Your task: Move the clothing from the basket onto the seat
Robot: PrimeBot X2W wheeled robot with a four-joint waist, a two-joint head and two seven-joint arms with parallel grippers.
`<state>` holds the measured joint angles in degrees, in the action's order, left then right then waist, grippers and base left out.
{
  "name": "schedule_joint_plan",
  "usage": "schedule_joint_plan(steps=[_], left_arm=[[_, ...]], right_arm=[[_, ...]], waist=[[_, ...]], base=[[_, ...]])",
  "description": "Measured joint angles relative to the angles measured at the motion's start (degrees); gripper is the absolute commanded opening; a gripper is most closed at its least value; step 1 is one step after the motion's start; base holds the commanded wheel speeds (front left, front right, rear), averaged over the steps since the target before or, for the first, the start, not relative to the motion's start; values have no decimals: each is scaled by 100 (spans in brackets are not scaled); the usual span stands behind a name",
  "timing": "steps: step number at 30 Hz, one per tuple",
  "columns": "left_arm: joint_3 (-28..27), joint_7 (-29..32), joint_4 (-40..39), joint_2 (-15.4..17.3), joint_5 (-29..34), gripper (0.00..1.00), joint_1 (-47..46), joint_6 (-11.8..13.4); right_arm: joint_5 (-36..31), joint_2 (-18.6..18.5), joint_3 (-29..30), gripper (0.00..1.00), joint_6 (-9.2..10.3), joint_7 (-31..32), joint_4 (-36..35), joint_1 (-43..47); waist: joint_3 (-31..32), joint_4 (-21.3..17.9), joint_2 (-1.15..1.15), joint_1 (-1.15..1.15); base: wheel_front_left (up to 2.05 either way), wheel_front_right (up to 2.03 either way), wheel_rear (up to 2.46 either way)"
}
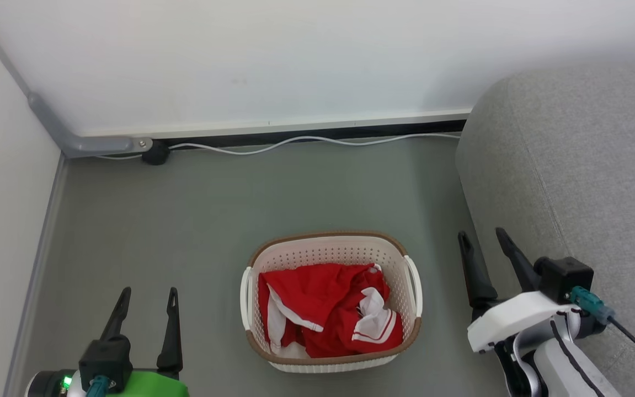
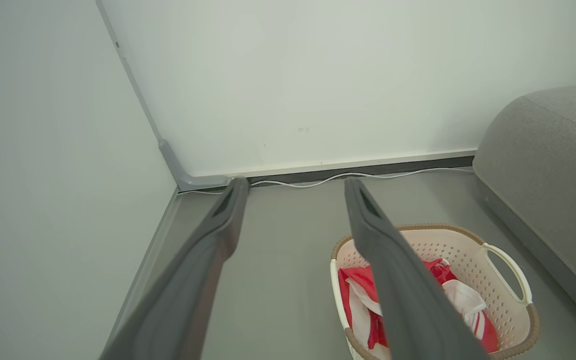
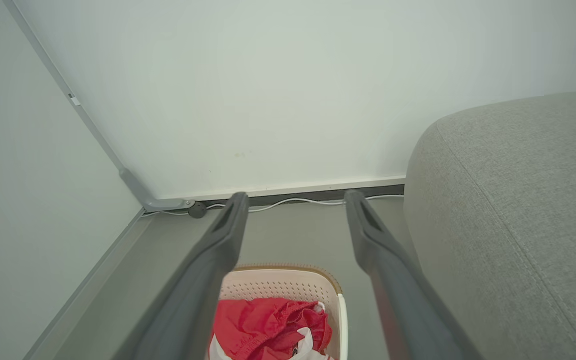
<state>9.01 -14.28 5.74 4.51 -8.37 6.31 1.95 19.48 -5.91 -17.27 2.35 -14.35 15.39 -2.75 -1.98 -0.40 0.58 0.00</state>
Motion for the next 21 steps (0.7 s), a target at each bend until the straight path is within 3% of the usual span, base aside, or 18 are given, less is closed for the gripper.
schedule_joint_plan(steps=[21], left_arm=[[43,-15,325,-56,148,100,-1202,-58]], right_arm=[[-188,-26,227,100,-75,-9,-500,-872]], waist=[[-1431,-62,0,0]], base=[[0,0,0]])
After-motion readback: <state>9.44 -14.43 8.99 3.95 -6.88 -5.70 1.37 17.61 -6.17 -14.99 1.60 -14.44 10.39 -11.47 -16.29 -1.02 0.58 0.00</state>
